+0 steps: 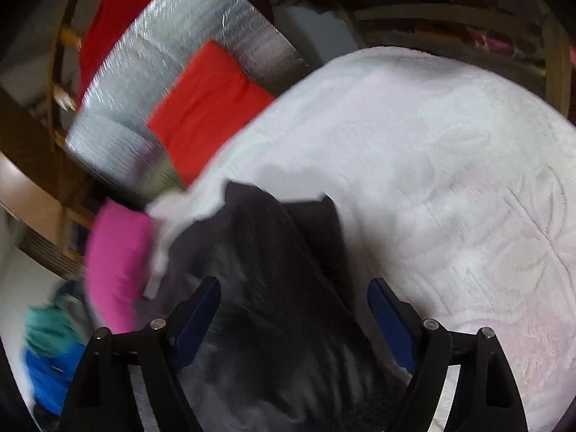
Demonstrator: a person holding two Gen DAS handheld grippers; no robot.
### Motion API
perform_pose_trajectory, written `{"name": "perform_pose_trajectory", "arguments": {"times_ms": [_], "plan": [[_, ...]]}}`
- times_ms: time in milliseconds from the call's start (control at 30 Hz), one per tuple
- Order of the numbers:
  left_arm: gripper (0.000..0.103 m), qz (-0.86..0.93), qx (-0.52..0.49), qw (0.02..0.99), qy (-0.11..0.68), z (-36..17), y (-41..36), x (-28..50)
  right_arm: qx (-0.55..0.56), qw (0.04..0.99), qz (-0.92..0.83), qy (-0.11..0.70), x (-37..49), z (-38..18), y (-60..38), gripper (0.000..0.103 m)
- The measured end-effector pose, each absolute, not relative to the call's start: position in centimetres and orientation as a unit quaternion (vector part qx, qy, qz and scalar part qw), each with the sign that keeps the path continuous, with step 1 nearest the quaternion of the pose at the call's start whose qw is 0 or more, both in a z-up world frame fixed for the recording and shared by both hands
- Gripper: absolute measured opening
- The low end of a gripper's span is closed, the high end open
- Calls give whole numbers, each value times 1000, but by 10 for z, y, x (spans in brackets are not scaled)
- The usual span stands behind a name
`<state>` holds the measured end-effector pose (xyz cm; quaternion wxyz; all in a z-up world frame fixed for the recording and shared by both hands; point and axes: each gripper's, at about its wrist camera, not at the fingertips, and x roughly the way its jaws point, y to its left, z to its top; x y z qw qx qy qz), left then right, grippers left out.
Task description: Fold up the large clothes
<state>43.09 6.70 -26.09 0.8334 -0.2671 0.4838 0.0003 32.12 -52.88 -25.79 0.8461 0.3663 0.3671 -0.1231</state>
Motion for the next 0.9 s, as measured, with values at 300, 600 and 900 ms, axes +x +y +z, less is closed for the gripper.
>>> {"name": "perform_pose_trajectory", "arguments": {"times_ms": [300,600,900], "plan": [[53,-46,-230,844,483,-273,38,463,295,881,-163,332,319,-222,-508,17],[54,-32,-201,858,472,-277,24,480,349,842,-168,375,320,-254,-522,44],[78,-58,-175,883,431,-219,18,394,446,844,-90,285,245,-222,-524,76]]}}
